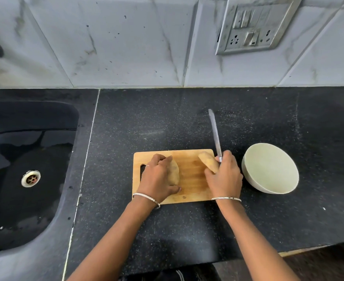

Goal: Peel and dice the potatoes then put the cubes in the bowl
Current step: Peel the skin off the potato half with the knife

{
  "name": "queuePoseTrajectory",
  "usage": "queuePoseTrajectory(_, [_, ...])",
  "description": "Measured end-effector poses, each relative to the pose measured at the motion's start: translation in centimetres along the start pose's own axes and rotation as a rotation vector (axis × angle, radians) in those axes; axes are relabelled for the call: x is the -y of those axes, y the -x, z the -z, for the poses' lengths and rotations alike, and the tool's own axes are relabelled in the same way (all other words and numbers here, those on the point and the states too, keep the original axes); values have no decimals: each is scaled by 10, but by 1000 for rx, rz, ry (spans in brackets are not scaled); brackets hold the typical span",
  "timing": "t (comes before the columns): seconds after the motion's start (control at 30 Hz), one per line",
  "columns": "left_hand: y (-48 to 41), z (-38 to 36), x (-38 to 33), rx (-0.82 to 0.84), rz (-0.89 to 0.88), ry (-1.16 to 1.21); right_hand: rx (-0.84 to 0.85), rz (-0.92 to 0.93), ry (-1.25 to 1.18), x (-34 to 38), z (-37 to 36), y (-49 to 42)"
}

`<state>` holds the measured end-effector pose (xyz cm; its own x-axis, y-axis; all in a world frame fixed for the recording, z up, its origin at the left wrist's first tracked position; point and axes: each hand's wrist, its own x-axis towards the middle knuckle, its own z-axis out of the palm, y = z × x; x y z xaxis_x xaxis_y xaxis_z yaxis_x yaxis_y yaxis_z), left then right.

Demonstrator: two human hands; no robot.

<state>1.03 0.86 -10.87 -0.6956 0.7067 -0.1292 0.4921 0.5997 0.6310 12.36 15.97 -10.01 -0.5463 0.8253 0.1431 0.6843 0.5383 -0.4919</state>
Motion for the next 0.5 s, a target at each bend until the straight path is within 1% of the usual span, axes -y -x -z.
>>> queuePoseTrajectory(0.07, [-3,-3,-6,12,5,-106,8,77,79,-4,-1,4])
queuePoseTrajectory(0.13, [-6,-5,-8,16,19,-135,49,102,73,-6,-2,8])
queuePoseTrajectory(0.27, [-7,-3,-1,34,20,-86,146,95,-23,-11,-6,14])
queuePoseTrajectory(0.33, [-7,0,4,32,12,-12,174,103,-55,-13,-6,17])
queuePoseTrajectory(0.4, [-5,3,7,17,-9,53,163,86,-88,-13,-3,19])
queuePoseTrajectory(0.5, [0,4,9,-10,-58,56,75,107,-159,-9,7,28])
